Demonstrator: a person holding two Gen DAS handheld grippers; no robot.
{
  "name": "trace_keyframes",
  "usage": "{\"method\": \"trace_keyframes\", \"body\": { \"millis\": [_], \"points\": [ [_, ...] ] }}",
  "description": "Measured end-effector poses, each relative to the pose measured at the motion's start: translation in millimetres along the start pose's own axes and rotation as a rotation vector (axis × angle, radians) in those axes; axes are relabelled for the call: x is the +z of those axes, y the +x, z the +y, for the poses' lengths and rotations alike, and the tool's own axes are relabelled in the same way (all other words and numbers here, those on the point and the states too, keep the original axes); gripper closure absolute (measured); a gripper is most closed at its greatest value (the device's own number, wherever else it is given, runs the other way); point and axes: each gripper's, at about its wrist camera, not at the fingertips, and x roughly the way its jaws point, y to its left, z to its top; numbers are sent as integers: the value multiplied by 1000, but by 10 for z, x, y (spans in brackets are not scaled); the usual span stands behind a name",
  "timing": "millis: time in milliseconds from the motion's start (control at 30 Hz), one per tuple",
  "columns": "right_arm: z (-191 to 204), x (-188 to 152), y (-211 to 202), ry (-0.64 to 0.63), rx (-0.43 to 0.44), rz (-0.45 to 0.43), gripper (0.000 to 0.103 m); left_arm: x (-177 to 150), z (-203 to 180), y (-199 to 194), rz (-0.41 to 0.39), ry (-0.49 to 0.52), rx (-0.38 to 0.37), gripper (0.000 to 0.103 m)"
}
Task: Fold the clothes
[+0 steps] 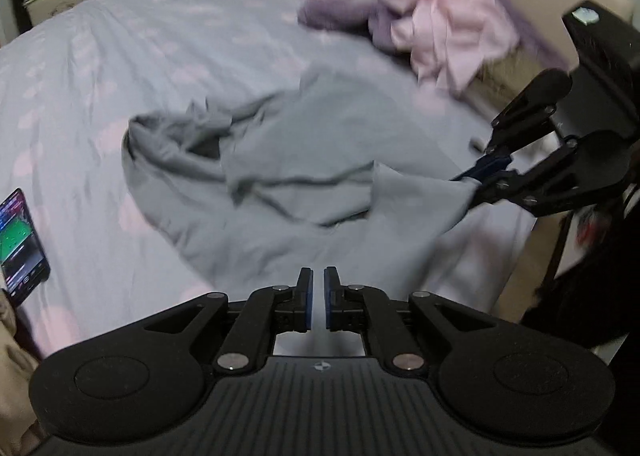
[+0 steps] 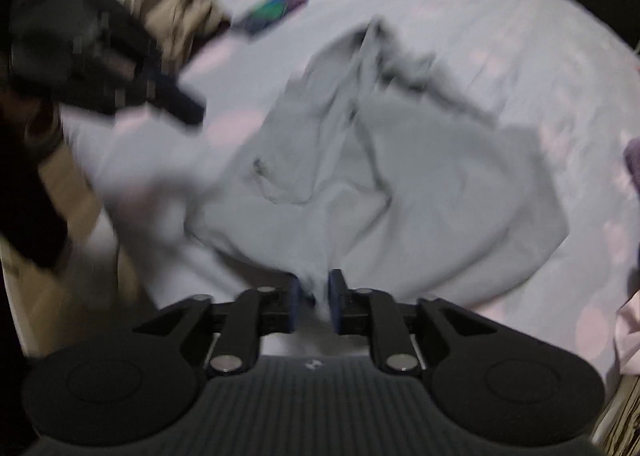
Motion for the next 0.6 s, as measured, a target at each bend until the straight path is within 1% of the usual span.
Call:
{"method": "trace_keyframes", "body": {
  "millis": [33, 67, 100, 167, 233, 300, 367, 400, 433, 467, 533, 600],
  "points": [
    [23, -20, 61, -15, 9, 27, 52, -19, 30, 0, 0, -10, 2, 88],
    [47, -39, 122, -30, 18, 55, 50, -19, 74, 0, -4, -22, 7, 83],
    [26, -45, 96, -18, 22, 44, 50, -18, 121, 1, -8, -33, 13, 77],
    [-32, -24, 20, 17, 25, 5, 50, -11, 201, 23, -13, -48, 26, 75],
    [-109, 33, -66, 55, 11, -53, 47, 3, 263, 72, -11, -51, 40, 75],
    [-151, 110, -57, 68, -12, -75, 47, 24, 244, 178, 8, -16, 39, 75],
    [-191, 188, -45, 80, -35, -95, 47, 14, 161, 270, 28, 40, 33, 72],
    [-193, 208, -16, 76, -38, -92, 47, 2, 105, 333, 38, 77, 27, 69],
    [-194, 225, 15, 70, -41, -88, 47, -11, 48, 399, 48, 116, 20, 64],
    [-194, 243, 46, 64, -43, -84, 47, -29, -2, 459, 58, 150, 13, 62],
    [-197, 267, 102, 54, -47, -74, 47, -63, -86, 573, 79, 202, -1, 61],
    [-205, 294, 168, 49, -48, -69, 47, -95, -116, 686, 111, 217, -14, 61]
  ]
}}
